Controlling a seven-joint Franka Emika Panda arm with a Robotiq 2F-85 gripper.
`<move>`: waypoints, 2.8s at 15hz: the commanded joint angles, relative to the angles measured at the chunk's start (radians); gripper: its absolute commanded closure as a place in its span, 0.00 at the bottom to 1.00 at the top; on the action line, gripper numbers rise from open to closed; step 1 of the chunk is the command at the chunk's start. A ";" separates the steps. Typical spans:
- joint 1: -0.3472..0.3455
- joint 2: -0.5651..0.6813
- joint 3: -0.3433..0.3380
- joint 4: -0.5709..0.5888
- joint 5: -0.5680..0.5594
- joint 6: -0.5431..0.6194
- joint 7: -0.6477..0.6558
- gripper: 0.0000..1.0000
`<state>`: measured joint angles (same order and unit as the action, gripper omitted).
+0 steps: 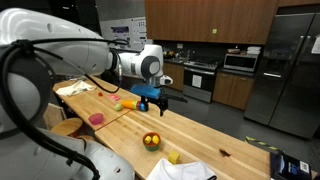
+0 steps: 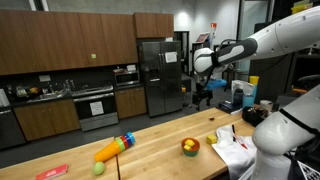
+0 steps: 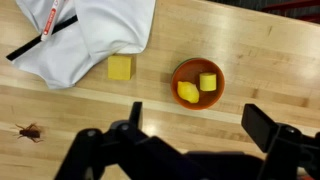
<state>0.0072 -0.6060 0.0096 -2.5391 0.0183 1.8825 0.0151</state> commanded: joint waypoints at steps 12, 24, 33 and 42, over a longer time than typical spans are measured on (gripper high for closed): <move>0.000 0.000 0.000 0.002 0.000 -0.002 0.000 0.00; 0.039 -0.002 0.013 -0.023 -0.053 -0.066 -0.130 0.00; 0.056 0.023 0.032 -0.045 -0.096 -0.078 -0.130 0.00; 0.043 -0.013 0.014 -0.093 -0.099 -0.074 -0.137 0.00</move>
<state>0.0544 -0.5832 0.0478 -2.5914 -0.0745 1.8067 -0.1222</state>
